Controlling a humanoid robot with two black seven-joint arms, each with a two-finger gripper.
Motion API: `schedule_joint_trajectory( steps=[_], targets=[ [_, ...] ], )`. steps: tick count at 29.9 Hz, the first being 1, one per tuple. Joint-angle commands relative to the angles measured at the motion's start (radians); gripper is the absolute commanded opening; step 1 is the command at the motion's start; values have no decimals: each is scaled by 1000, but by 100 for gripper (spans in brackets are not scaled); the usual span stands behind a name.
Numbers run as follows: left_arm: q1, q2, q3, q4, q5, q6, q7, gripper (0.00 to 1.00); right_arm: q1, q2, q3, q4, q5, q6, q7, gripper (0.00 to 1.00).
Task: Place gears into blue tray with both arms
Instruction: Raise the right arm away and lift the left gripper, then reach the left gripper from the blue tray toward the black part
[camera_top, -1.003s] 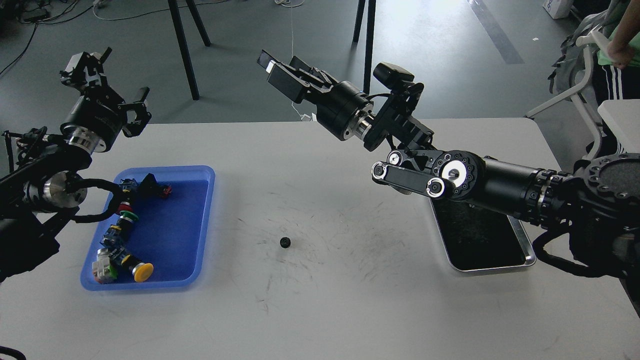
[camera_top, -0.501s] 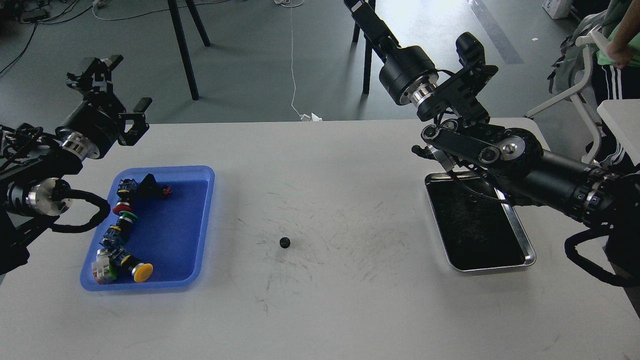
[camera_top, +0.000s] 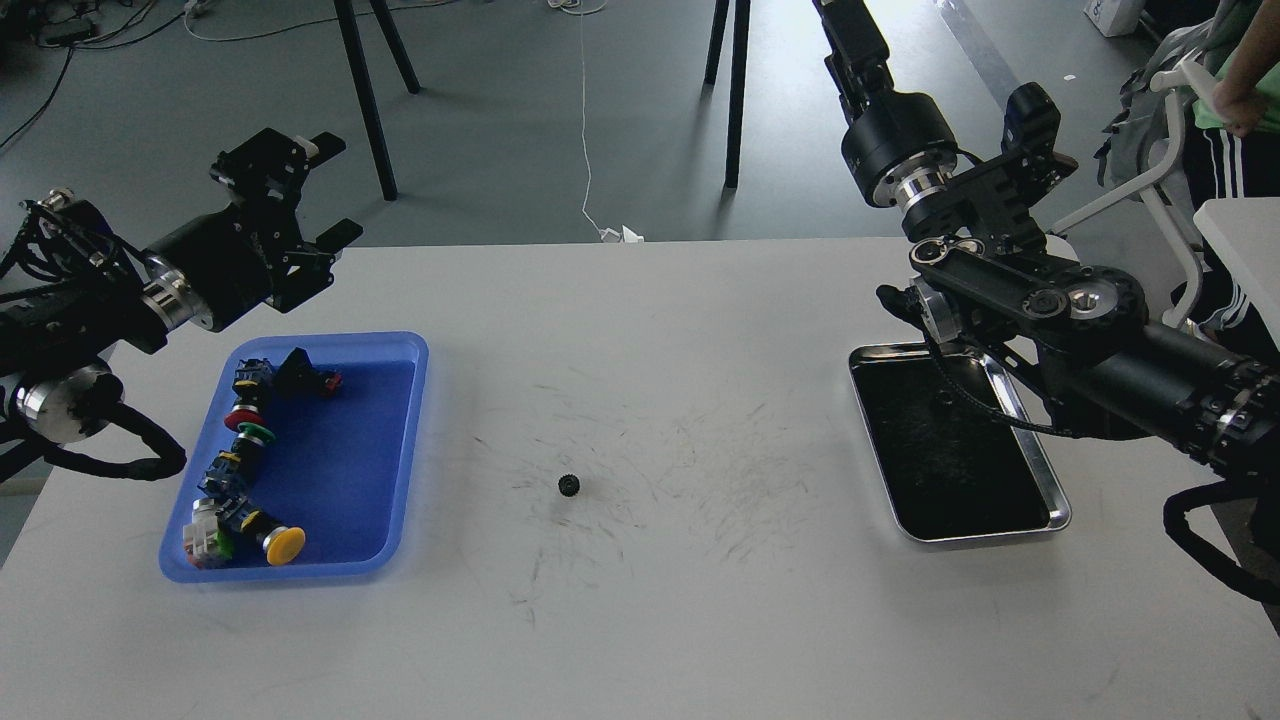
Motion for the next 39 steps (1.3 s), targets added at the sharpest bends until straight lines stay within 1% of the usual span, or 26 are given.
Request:
schedule_joint_trajectory(
  steps=[1,4,5,6,9,11,14,17,19,22,26,30,33,36,39],
  targets=[
    [-53,35,40,-34,2,84,-1,98,-16,-28,16,3,1,-2,0,94],
    [-57,36,55,-45,3,188,6,98,-41,-30,39,3,1,-3,0,94],
    [-57,35,63,-50,5,207,6,98,-48,-30,49,3,0,-3,0,94],
    [-59,35,66,-56,9,209,2,98,-54,-30,55,3,1,-3,0,94],
    [-59,38,77,-117,29,196,0,98,-67,-31,65,6,1,-5,0,94],
    [-60,44,95,-137,45,179,0,98,-68,-33,73,8,1,-5,2,94],
    [-73,56,169,-146,87,132,0,98,-80,-42,90,8,1,-5,0,94],
    [-115,62,236,-172,172,100,0,98,-99,-56,95,11,1,-5,2,94],
    [-128,62,265,-180,262,100,0,98,-111,-57,99,13,1,-5,2,94],
    [-137,62,281,-182,373,98,-12,98,-130,-57,119,14,1,-5,3,94],
    [-142,56,318,-186,537,121,-15,98,-137,-57,122,19,0,-5,3,94],
    [-158,61,328,-232,594,143,-14,99,-140,-59,124,19,1,-6,3,94],
    [-165,68,333,-243,603,138,-18,99,-146,-57,124,19,0,-8,3,94],
    [-171,74,341,-295,620,140,-18,98,-150,-57,124,20,1,-11,5,94],
    [-178,81,362,-298,751,129,-18,98,-153,-57,124,23,1,-11,5,94]
  ],
)
